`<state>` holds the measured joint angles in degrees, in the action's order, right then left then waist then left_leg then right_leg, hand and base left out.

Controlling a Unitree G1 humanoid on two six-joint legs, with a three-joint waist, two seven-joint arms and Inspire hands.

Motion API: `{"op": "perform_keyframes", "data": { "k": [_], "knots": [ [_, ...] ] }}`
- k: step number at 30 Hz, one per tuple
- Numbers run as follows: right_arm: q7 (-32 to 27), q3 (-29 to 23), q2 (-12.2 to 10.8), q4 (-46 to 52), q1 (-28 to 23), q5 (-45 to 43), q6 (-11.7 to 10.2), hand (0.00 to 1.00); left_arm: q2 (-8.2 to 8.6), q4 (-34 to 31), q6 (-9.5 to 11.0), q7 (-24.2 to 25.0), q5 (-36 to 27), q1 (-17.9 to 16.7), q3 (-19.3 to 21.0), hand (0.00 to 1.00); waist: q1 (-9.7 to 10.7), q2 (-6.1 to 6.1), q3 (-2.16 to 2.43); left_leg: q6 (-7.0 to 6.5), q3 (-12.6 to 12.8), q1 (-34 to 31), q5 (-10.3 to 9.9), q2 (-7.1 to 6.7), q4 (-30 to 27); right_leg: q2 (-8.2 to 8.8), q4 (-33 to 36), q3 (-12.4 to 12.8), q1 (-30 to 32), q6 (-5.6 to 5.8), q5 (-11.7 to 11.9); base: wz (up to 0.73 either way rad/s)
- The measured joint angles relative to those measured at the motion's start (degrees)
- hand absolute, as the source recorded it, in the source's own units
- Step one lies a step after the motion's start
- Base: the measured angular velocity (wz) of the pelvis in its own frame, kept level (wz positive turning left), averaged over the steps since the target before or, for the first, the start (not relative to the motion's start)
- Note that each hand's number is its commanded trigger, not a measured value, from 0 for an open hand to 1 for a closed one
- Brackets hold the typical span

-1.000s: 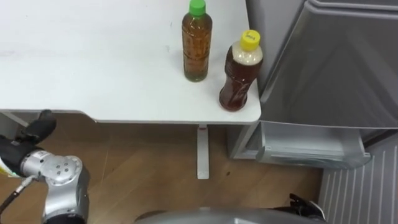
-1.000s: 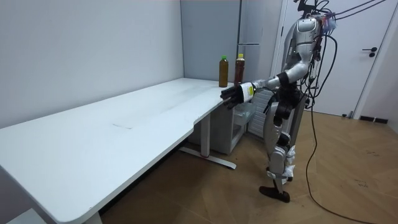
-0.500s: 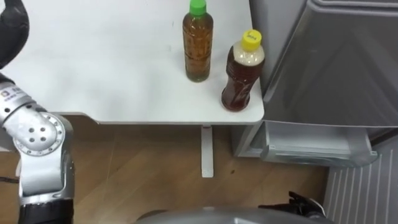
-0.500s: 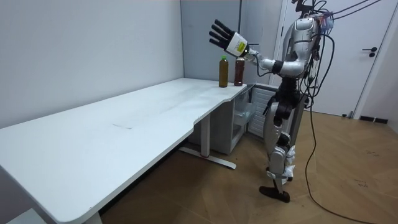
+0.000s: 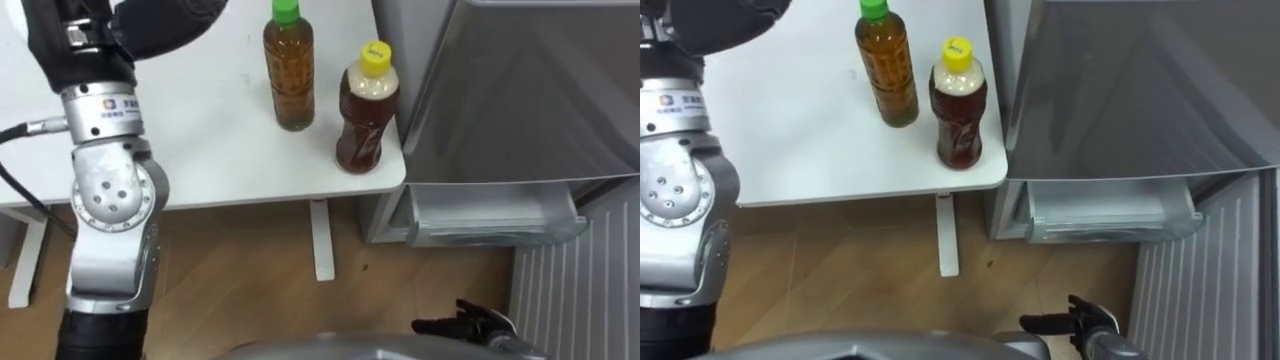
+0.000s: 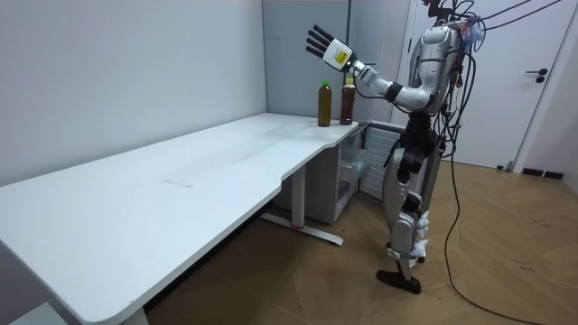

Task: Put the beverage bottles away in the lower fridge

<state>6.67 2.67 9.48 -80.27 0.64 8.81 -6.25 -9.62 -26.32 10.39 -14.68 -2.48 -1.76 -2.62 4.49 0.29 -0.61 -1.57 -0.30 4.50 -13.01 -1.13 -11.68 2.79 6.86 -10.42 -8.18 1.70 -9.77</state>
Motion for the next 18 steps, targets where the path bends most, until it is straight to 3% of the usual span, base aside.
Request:
{"op": "perform_keyframes", "data": {
  "k": [5,11,18],
  "knots": [
    [0.45,0.15,0.01,-0.03,0.08,0.04,-0.02,0.00,0.00,-2.33,-1.38,7.19,-4.51,1.40,-1.90,0.00,0.18,0.01,0.05,0.00,0.26,0.17,0.00,0.04,0.07,-0.02,0.04,0.51,0.10,0.00,0.00,-0.03],
    [1.06,0.42,0.09,-0.05,0.33,0.04,-0.03,0.00,0.04,-3.05,-2.01,13.05,-4.88,1.97,-3.11,0.00,0.65,-0.01,0.08,0.00,0.22,0.06,0.00,0.16,0.04,-0.13,0.21,0.85,0.22,-0.01,0.01,0.00],
    [1.11,0.38,0.13,-0.01,0.48,0.01,0.03,0.00,-0.01,-3.05,-3.97,17.12,-7.08,2.40,-3.16,0.00,1.52,0.23,0.28,0.00,0.81,-0.09,0.00,0.33,0.01,-0.23,0.89,1.01,0.80,-0.01,0.00,-0.03]
  ]
}}
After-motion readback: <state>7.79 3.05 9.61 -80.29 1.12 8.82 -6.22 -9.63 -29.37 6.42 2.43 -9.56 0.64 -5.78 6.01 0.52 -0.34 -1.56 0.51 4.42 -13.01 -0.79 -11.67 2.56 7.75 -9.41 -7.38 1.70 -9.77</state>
